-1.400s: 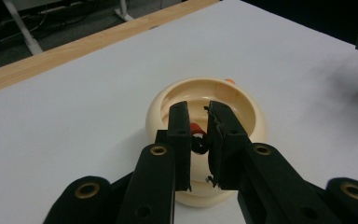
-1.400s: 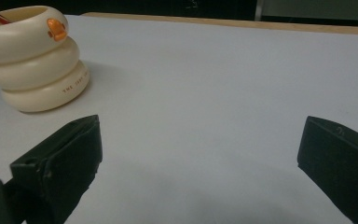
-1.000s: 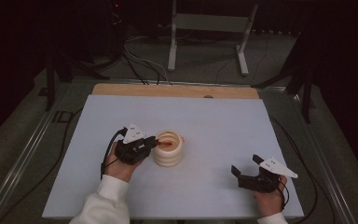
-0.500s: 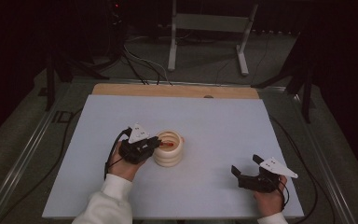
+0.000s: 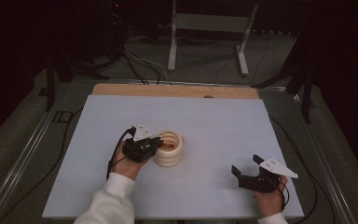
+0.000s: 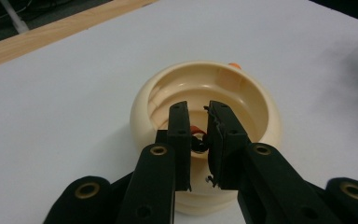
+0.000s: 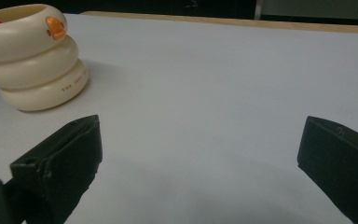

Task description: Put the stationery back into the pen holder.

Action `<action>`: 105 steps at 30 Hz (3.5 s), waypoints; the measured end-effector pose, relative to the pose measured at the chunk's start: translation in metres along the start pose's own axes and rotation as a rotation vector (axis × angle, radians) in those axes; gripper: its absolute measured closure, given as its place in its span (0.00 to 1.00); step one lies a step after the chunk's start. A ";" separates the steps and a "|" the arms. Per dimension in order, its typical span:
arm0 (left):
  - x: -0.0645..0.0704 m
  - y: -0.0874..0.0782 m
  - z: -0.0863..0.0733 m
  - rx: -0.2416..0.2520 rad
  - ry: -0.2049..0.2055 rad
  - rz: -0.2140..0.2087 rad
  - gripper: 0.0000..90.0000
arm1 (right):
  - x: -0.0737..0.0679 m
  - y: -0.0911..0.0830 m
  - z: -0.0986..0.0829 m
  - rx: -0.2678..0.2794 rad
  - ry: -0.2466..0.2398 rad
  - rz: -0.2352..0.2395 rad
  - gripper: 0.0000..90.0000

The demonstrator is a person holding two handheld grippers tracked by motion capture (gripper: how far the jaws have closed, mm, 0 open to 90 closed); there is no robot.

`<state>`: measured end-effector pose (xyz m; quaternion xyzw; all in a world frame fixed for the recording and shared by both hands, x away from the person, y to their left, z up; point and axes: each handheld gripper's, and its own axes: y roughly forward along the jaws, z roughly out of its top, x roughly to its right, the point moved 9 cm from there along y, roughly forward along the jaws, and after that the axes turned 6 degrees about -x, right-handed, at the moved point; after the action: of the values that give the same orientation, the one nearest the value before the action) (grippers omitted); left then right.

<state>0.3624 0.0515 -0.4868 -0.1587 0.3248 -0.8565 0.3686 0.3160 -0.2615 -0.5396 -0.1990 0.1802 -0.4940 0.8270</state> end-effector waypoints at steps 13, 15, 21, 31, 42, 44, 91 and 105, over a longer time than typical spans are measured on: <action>-0.002 0.001 -0.004 -0.004 0.001 0.004 0.79 | 0.000 0.000 0.000 -0.002 0.002 0.000 0.00; -0.001 0.000 -0.004 0.005 0.004 -0.006 0.71 | 0.000 -0.001 0.000 -0.001 0.002 0.000 0.00; -0.004 -0.005 0.000 0.050 -0.021 0.015 0.42 | 0.000 0.000 0.000 -0.002 0.000 -0.001 0.00; -0.021 -0.018 0.004 0.124 -0.086 0.059 0.09 | 0.000 -0.001 0.000 0.000 0.002 0.000 0.00; -0.039 -0.040 0.002 0.228 -0.099 0.095 0.01 | 0.000 -0.001 -0.001 0.000 0.004 -0.002 0.00; -0.042 -0.045 0.001 0.240 -0.098 0.107 0.01 | 0.000 -0.001 -0.001 0.000 0.004 -0.002 0.00; -0.098 -0.077 -0.104 0.285 -0.169 0.324 0.01 | -0.006 -0.004 0.002 0.029 -0.012 0.009 0.00; -0.096 -0.070 -0.116 0.256 -0.163 0.353 0.01 | -0.001 -0.003 0.001 0.016 -0.019 0.000 0.00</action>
<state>0.3311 0.2087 -0.5287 -0.1200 0.2055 -0.7972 0.5549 0.3137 -0.2617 -0.5372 -0.1972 0.1685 -0.4937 0.8301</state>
